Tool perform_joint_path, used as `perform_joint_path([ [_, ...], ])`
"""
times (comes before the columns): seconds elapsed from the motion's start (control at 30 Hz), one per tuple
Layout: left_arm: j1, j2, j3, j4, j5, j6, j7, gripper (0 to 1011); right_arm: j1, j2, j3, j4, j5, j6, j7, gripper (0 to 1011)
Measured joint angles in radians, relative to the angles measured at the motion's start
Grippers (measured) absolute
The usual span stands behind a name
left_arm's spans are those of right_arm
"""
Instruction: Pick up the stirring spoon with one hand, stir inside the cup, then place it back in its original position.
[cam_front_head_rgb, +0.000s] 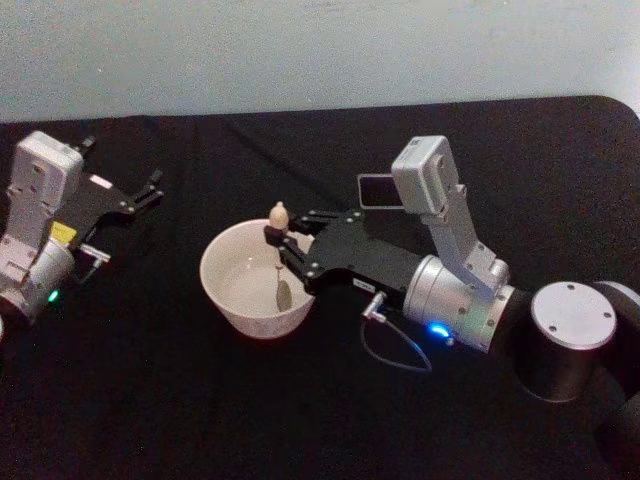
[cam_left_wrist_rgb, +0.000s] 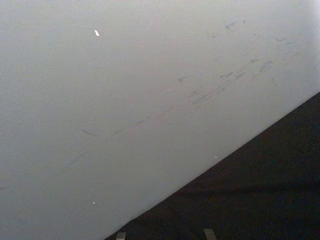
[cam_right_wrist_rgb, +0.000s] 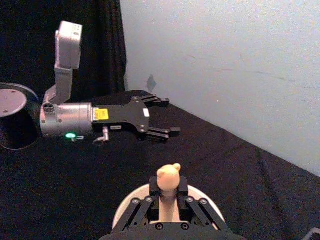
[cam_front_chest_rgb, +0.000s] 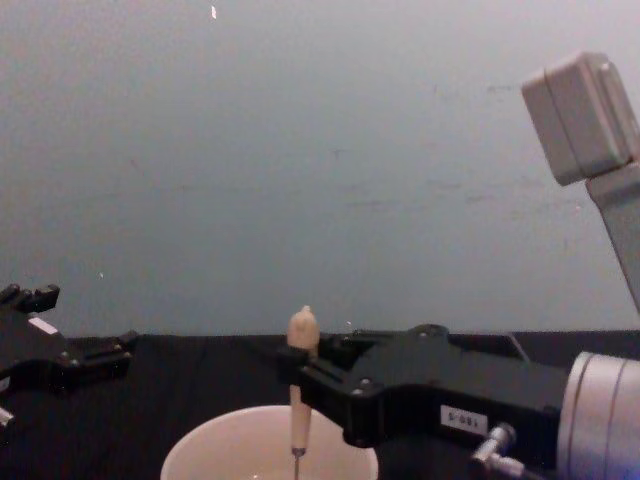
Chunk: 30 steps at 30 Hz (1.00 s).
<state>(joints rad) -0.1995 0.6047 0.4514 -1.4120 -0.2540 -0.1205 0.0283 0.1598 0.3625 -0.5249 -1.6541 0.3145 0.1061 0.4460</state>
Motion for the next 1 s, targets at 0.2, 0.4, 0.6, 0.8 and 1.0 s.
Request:
perform_joint_path([
  [0.2,0.000,0.000,0.000,0.000,0.000,0.000,0.000,1001,0.010,-0.012,-0.017,0.005,0.001,0.002,0.002,201],
  [0.4,0.000,0.000,0.000,0.000,0.000,0.000,0.000,1001,0.027,-0.028,-0.033,0.027,-0.006,0.002,0.001,201],
  [0.6,0.000,0.000,0.000,0.000,0.000,0.000,0.000,1001,0.053,-0.054,-0.045,0.063,-0.023,0.000,-0.010,201],
  [0.8,0.000,0.000,0.000,0.000,0.000,0.000,0.000,1001,0.071,-0.076,-0.041,0.089,-0.031,-0.001,-0.025,201],
  [1.0,0.000,0.000,0.000,0.000,0.000,0.000,0.000,1001,0.082,-0.088,-0.026,0.108,-0.037,-0.001,-0.042,201],
])
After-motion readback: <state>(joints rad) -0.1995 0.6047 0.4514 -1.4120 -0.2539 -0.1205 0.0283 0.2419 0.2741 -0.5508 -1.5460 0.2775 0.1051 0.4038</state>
